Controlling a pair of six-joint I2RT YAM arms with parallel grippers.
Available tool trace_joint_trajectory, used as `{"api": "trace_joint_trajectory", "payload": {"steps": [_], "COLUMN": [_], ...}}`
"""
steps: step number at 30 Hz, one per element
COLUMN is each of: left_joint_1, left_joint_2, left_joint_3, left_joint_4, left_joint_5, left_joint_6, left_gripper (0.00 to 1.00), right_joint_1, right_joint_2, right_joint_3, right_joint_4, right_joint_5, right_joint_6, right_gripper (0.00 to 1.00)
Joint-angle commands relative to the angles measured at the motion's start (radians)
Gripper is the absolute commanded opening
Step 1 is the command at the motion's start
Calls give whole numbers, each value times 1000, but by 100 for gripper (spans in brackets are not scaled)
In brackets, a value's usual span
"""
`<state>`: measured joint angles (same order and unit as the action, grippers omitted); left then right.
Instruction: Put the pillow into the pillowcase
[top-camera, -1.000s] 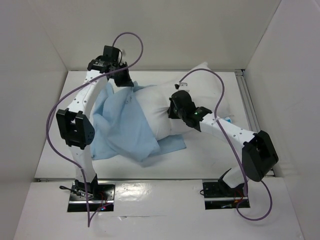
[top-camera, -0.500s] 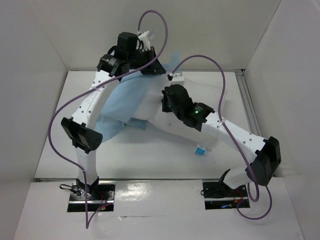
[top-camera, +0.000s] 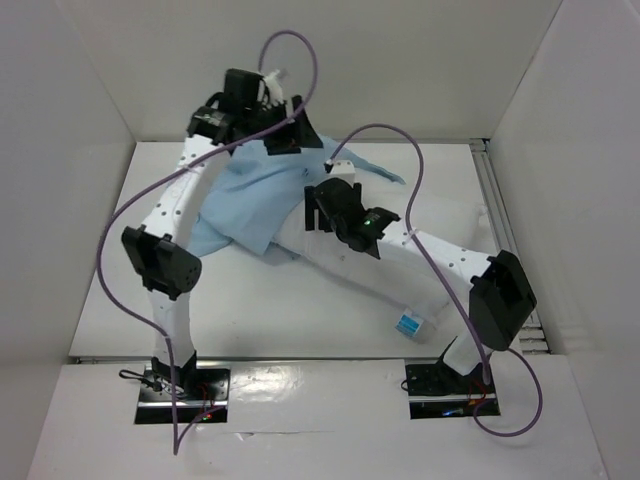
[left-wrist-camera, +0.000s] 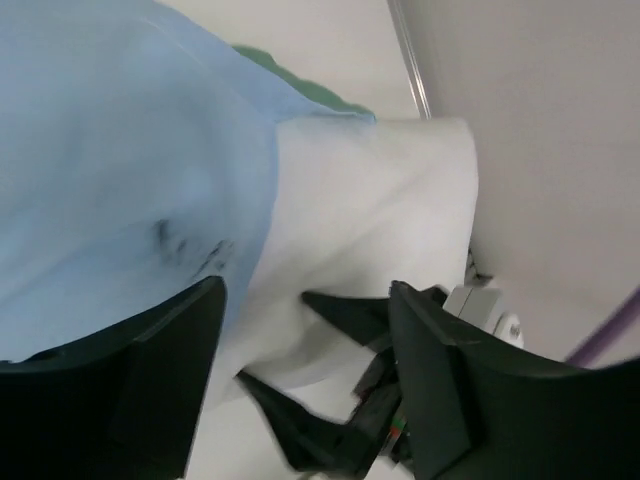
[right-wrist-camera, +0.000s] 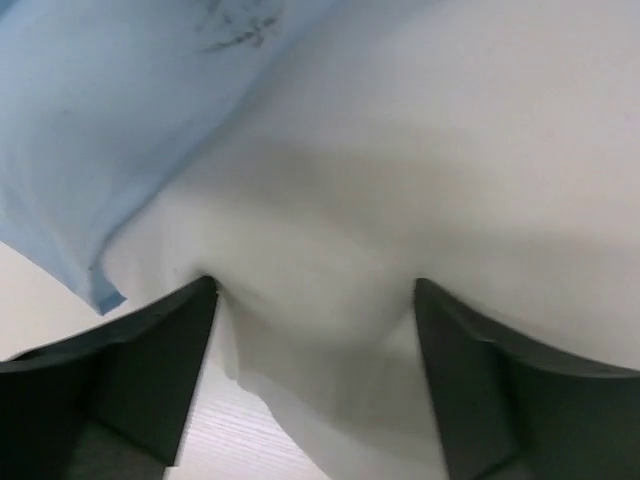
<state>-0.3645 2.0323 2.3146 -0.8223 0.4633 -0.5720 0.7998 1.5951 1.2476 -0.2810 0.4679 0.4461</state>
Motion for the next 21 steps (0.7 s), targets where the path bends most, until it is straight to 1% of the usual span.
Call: {"api": "trace_joint_trajectory", "payload": {"steps": [1,2,3,4,5,7,8,9,10,11,13,14,15,16,17,18,20,21], "left_joint_1": [90,123,136,150,176,189,190,199,199,199,167,126,98,69,41,-9,-46,-56], "left_joint_2": [-208,-278,-314,-351,-424,-496,-530,-562,-623,-653,-711,-765,-786,-805,-817,-828,-828,-811], "left_joint_3": [-24,-103,-147,-247,-309,-444,-587,-662,-734,-877,-1015,-1135,-1185,-1227,-1263,-1318,-1377,-1389], "left_joint_4": [63,63,63,63,63,81,109,121,135,153,227,286,287,320,333,342,385,402], "left_joint_5": [12,-11,-34,-79,-104,-136,-137,-137,-137,-115,-103,-109,-147,-191,-240,-337,-444,-460], "left_joint_6": [40,40,50,61,61,61,61,61,61,61,52,52,38,38,28,27,9,-2], "left_gripper": [76,51,29,12,0,0,0,0,12,23,52,72,80,85,87,88,88,88], "right_joint_1": [-14,-14,-14,-14,-14,-14,-14,-14,-14,-14,-14,-14,-14,-14,-14,-14,-14,-14], "right_joint_2": [-24,-38,-38,-55,-75,-84,-101,-110,-110,-110,-130,-130,-130,-141,-141,-153,-162,-162], "right_joint_3": [114,151,165,176,188,197,197,197,197,197,179,158,145,132,118,96,81,72], "right_joint_4": [-84,-111,-112,-127,-138,-151,-161,-178,-188,-202,-222,-233,-233,-233,-233,-233,-233,-233], "right_joint_5": [23,32,32,32,32,17,17,-17,-46,-69,-106,-106,-106,-120,-120,-120,-132,-132], "right_joint_6": [-75,-93,-112,-150,-170,-205,-228,-228,-228,-228,-210,-184,-173,-164,-153,-133,-124,-124], "right_gripper": [91,94,97,98,100,100,100,100,100,100,100,100,100,100,100,100,100,100]}}
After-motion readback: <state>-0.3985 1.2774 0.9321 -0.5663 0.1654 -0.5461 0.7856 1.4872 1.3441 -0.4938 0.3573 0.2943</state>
